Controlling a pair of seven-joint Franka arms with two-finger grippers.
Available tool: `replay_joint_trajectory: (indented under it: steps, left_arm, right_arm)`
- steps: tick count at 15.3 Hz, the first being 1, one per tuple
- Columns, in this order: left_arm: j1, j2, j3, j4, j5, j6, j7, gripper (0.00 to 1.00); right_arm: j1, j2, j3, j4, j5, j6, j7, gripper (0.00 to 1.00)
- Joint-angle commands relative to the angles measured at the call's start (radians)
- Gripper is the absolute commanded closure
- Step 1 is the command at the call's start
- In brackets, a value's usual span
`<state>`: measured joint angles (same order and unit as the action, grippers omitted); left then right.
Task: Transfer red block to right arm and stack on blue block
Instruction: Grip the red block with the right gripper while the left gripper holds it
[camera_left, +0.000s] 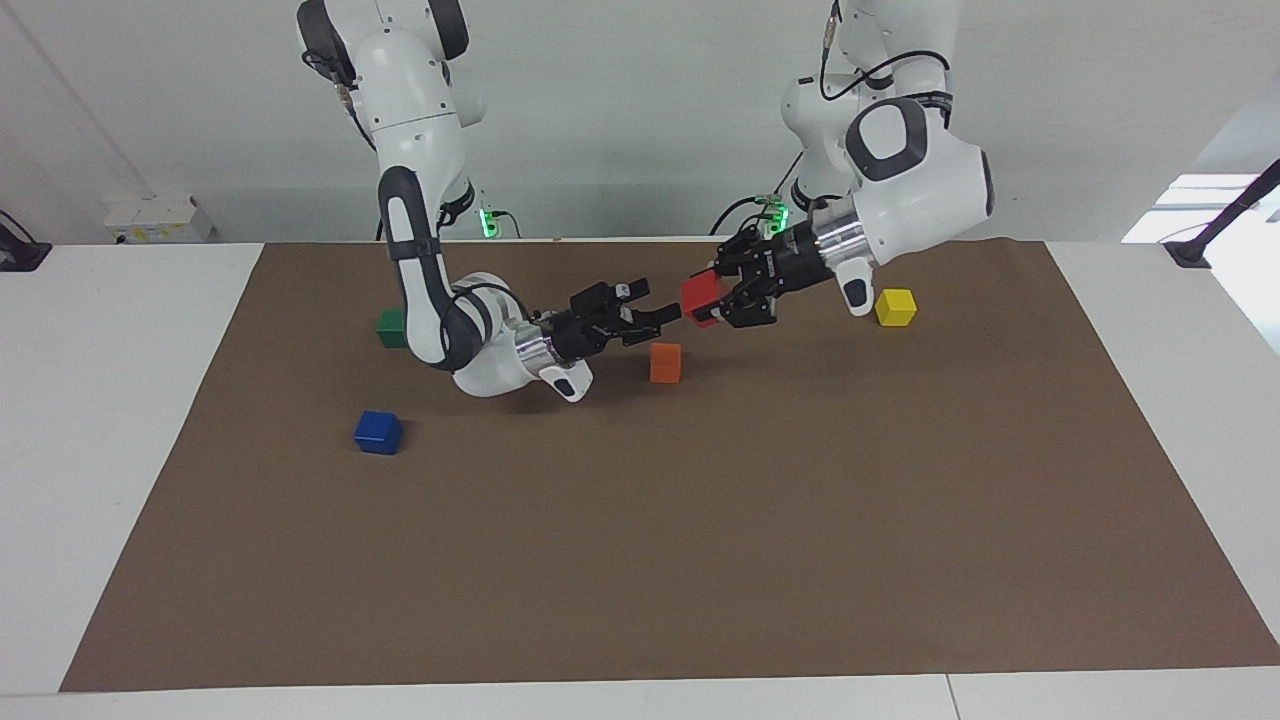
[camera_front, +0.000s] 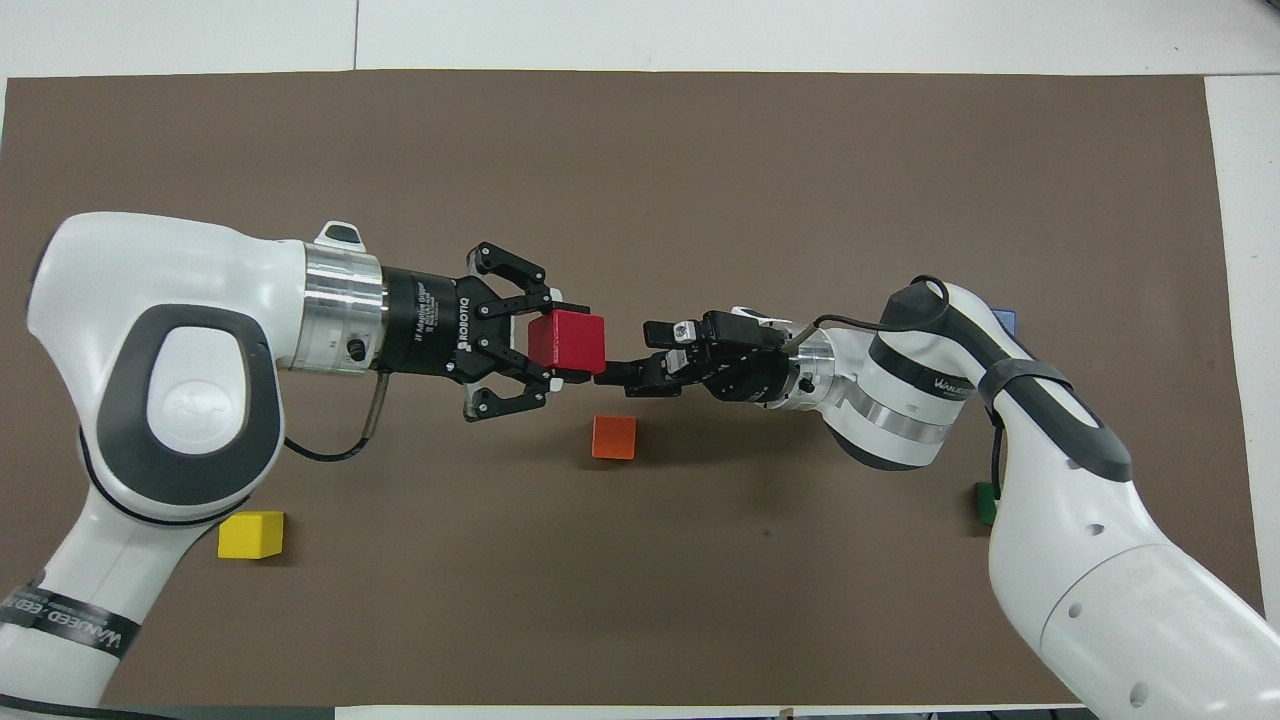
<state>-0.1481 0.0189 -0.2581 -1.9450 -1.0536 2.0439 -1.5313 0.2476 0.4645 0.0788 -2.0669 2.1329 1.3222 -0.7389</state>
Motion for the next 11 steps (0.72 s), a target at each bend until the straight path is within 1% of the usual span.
replay_joint_trajectory:
  steps: [1, 3, 5, 8, 9, 10, 11]
  left_arm:
    - [-0.063, -0.007, 0.014, -0.019, -0.034, 0.129, -0.148, 1.00]
    - [-0.089, -0.004, 0.016, -0.023, -0.034, 0.176, -0.174, 1.00]
    - [-0.120, -0.010, 0.014, -0.052, -0.034, 0.248, -0.181, 1.00]
    - [-0.151, -0.019, 0.014, -0.078, -0.036, 0.254, -0.179, 1.00]
    - [-0.157, -0.020, 0.014, -0.080, -0.036, 0.254, -0.179, 1.00]
    - [-0.159, -0.022, 0.014, -0.080, -0.036, 0.245, -0.179, 1.00]
    - [-0.160, -0.025, 0.014, -0.081, -0.034, 0.243, -0.178, 1.00]
  right_arm:
    - [-0.007, -0.027, -0.002, -0.024, 0.016, 0.023, 0.004, 0.00]
    - [-0.007, -0.027, -0.002, -0.022, 0.016, 0.028, 0.006, 0.00]
    - [-0.007, -0.027, -0.002, -0.022, 0.016, 0.028, 0.006, 0.00]
    - [-0.007, -0.026, -0.002, -0.021, 0.015, 0.041, 0.006, 0.00]
    - [-0.007, -0.026, -0.002, -0.019, 0.015, 0.045, 0.006, 0.15]
    - [-0.007, -0.026, -0.002, -0.018, 0.013, 0.051, 0.009, 0.40]
    - [-0.007, -0.026, -0.002, -0.018, 0.013, 0.061, 0.015, 0.88]
